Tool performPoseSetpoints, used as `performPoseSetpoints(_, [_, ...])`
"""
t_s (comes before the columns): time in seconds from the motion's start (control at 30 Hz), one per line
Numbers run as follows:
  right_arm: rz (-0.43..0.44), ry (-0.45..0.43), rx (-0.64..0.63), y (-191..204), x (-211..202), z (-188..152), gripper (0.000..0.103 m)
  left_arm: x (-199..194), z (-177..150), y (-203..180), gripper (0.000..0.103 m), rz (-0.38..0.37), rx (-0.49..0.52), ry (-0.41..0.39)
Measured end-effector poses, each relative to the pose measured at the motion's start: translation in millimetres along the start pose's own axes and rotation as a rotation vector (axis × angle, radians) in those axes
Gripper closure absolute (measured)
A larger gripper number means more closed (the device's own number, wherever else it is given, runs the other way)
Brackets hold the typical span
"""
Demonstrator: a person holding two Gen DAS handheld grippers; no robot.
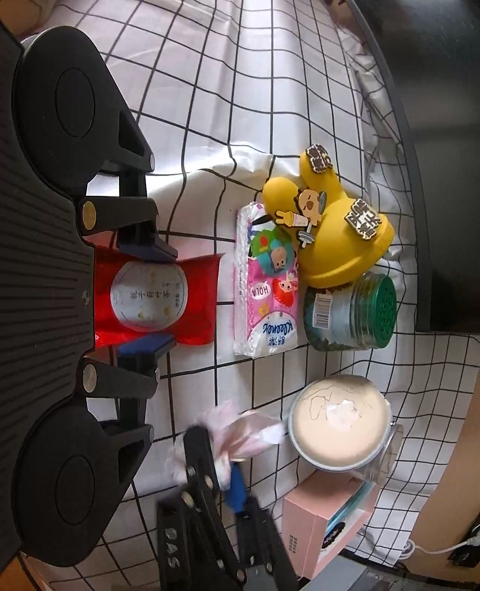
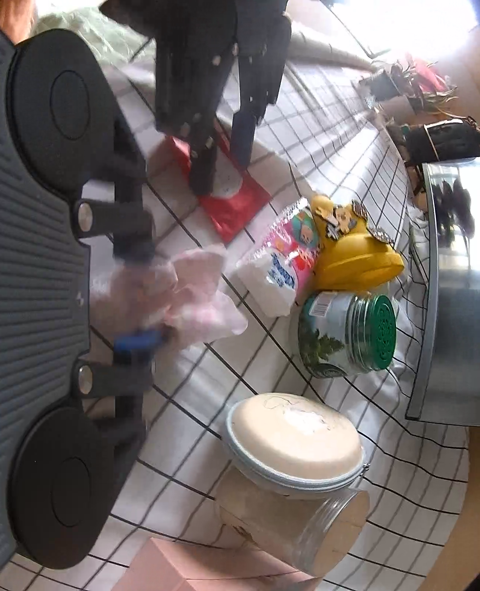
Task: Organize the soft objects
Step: 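Grasp the red sachet with the left gripper while the right gripper grasps the crumpled pink tissue, then lift the red sachet and pink tissue with both grippers and carry them over the pink box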
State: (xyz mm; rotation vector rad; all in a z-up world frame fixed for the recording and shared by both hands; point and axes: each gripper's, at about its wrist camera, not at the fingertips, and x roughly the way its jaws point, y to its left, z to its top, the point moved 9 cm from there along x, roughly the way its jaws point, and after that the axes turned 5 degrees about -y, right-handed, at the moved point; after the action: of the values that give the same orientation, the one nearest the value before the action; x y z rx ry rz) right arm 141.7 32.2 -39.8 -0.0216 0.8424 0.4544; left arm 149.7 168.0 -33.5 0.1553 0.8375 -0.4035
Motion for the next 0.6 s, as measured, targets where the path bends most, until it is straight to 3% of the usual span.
performPoseSetpoints(0.23, [-0.069,-0.026,0.009,-26,-63,-8,0.078,-12,-1,-26,0.096,-0.055,0.051,0.041])
performPoseSetpoints(0.37, [-0.118,-0.017,0.022,-46,-79,-24,0.078,-17,3,-33,0.095,-0.124,-0.058,0.039])
performPoseSetpoints(0.47, [-0.126,-0.005,0.032,-50,-75,-35,0.078,-10,5,-44,0.093,-0.183,-0.164,0.123])
performPoseSetpoints(0.6, [-0.15,0.007,0.02,-52,-64,-47,0.078,2,3,-70,0.091,-0.166,-0.038,0.164])
